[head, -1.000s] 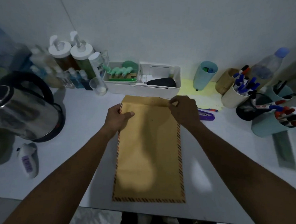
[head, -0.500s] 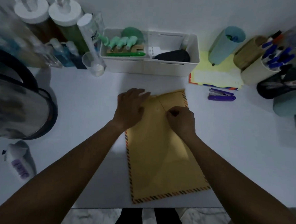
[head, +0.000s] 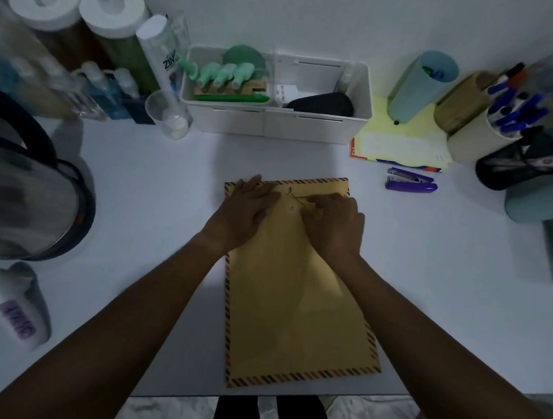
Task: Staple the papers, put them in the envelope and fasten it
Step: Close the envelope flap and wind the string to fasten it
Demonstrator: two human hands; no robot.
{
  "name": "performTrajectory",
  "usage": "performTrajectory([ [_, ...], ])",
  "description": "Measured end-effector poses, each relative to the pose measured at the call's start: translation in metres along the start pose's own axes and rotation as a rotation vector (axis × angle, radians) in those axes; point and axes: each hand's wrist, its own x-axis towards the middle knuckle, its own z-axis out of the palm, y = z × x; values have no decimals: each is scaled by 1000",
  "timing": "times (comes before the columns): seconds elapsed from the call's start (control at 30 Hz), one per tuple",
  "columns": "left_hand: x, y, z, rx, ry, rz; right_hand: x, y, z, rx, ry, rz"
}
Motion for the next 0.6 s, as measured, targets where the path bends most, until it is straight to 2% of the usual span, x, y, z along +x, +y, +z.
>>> performTrajectory([
  [0.2, 0, -7, 3, -21, -16, -4, 5, 2, 12, 193, 47, -29],
  [0.33, 0, -11, 2, -12, -39, 11, 8, 5, 21, 117, 93, -56],
  [0.47, -1, -12, 1, -5, -48, 19, 11, 4, 23, -16, 20, -113],
  [0.6, 0, -12, 2, -2, -56, 19, 3, 8, 20, 89, -8, -66],
])
